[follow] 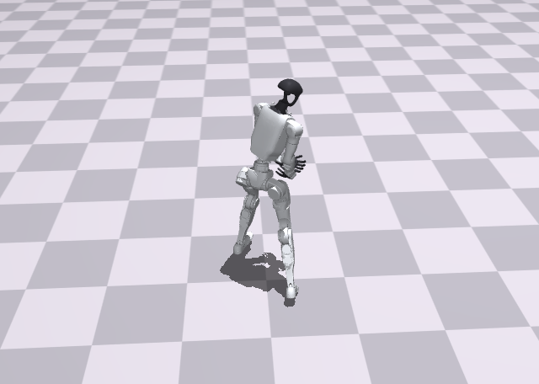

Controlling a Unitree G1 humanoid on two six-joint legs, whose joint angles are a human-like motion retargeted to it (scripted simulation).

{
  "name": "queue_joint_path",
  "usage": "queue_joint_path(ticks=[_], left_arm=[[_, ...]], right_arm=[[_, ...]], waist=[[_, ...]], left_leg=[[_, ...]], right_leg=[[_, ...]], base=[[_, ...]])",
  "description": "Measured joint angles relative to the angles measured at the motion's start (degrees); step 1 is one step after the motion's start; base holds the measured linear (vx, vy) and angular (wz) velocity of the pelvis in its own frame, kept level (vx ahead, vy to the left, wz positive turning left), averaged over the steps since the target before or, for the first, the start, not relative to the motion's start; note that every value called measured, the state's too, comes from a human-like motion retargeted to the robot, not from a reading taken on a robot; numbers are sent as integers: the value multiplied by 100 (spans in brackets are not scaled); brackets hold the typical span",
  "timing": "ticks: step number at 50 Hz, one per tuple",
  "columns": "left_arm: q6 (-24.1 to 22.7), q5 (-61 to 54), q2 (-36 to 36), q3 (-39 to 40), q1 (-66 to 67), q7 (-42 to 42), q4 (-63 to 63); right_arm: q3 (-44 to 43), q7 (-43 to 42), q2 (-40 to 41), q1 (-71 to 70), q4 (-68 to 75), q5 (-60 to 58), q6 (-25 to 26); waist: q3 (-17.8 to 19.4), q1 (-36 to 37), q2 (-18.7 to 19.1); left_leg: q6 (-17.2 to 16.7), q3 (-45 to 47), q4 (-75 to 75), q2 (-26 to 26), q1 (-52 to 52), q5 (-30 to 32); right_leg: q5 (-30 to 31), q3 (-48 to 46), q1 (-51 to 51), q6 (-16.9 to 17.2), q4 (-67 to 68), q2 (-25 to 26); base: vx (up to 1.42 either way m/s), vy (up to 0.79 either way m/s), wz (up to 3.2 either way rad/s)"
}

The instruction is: Kungfu

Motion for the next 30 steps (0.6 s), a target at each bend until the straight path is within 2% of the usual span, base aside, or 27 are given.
queue_joint_path(ticks=[3, 7, 8, 10, 12, 13, 15, 18, 22, 25, 30], left_arm=[[326, -67, 281, 353, -262, -22, -348], [793, -169, 897, 1251, -763, 448, -557], [863, -184, 1077, 1538, -921, 683, -455], [768, -240, 1488, 1877, -1125, 1128, -167], [763, 124, 1897, 1992, -1132, 1588, 301], [827, 409, 2055, 2024, -1049, 1771, 535], [870, 895, 2108, 2052, -842, 1736, 859], [914, 1325, 1748, 1660, -291, 1209, 1068], [928, 2017, 1266, 1143, 501, 477, 1204], [853, 2350, 968, 1015, 992, 472, 1268], [756, 1420, 832, 1394, 1255, 757, 1530]], right_arm=[[222, -195, -172, -93, -131, -174, -648], [803, 133, -829, -716, -923, -1244, -1305], [990, 272, -1048, -973, -1243, -1435, -1402], [1339, 511, -1517, -1600, -1965, -1446, -1453], [1486, 637, -1904, -2420, -2829, -869, -1290], [1454, 590, -2035, -2902, -3234, -515, -1194], [1166, 266, -2330, -3977, -3852, 96, -1011], [173, -427, -2718, -5326, -3887, 285, -982], [-1327, -1191, -3082, -6271, -3694, 102, -1123], [-2099, -1697, -3540, -6684, -3862, -253, -1316], [-2354, -2803, -4070, -6742, -3910, -1404, -1743]], waist=[[-242, 343, -154], [-536, 384, -322], [-575, 376, -383], [-639, 298, -404], [-682, 91, -270], [-704, 34, -167], [-764, -31, -80], [-910, -110, -104], [-1109, -234, -60], [-1105, -282, -29], [-1212, -356, -90]], left_leg=[[175, 403, -45, 67, 160, -33], [366, 586, -676, 81, 667, 127], [423, 689, -970, 72, 894, 238], [501, 851, -1651, 116, 1418, 502], [497, 893, -2304, 293, 1874, 760], [416, 904, -2537, 559, 1996, 875], [430, 1107, -2960, 725, 2320, 1002], [610, 1322, -3572, 458, 2847, 1113], [612, 1143, -3806, 540, 2794, 1222], [589, 1089, -3787, 608, 2717, 1208], [535, 970, -3647, 716, 2625, 1220]], right_leg=[[1270, -652, 34, 279, -554, -386], [3585, -2310, -51, 659, -902, -754], [4029, -2634, -191, 581, -791, -807], [4289, -3376, -494, 457, -354, -748], [3475, -4078, -864, 782, 452, -273], [3123, -4478, -1126, 808, 899, 127], [2514, -5011, -1697, 816, 2069, 478], [1552, -5520, -2373, 816, 4045, 270], [499, -5993, -3277, 816, 5615, 741], [83, -6226, -3563, 816, 6184, 799], [22, -6241, -3816, 816, 6298, 1055]], base=[[28, 42, -103], [20, 30, -47], [18, 26, -69], [14, 29, -65], [10, 9, -68], [2, -3, -98], [7, 4, -93], [19, 15, -14], [19, -18, 52], [11, -4, 72], [10, -11, 38]])
